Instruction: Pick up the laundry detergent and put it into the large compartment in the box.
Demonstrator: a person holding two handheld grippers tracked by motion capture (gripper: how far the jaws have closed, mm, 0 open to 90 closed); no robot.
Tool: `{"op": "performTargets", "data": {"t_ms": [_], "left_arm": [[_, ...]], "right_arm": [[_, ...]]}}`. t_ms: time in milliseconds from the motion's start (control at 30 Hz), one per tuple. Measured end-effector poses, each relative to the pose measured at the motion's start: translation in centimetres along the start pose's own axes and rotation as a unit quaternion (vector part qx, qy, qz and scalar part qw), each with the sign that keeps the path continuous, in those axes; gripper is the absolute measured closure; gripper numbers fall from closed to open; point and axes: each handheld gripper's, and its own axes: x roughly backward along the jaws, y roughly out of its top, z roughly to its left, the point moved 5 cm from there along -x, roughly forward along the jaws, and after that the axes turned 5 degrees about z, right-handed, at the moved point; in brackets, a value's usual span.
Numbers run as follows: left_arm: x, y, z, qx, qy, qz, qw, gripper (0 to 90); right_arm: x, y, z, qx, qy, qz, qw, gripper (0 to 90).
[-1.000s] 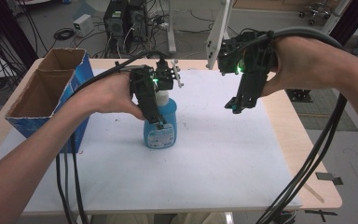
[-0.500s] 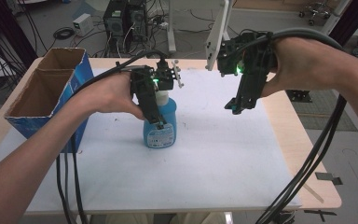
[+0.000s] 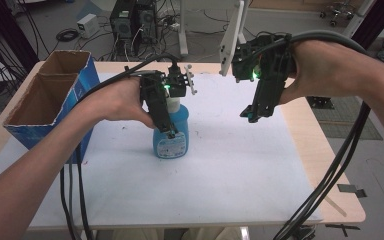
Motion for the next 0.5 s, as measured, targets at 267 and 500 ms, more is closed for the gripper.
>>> {"op": "performTargets", "data": {"t_ms": [267, 500], "left_arm": [[-0.04, -0.04, 0.06, 0.002, -0.001, 0.002, 1.0, 24.4], [-0.09, 0.01, 0.07, -0.001, 0.001, 0.005, 1.0, 25.7]], "right_arm": [[0.01, -0.1, 0.02, -0.002, -0.001, 0.001, 1.0, 12.3], [-0.03, -0.02, 0.03, 0.0, 0.0, 0.002, 1.0, 12.3]]}}
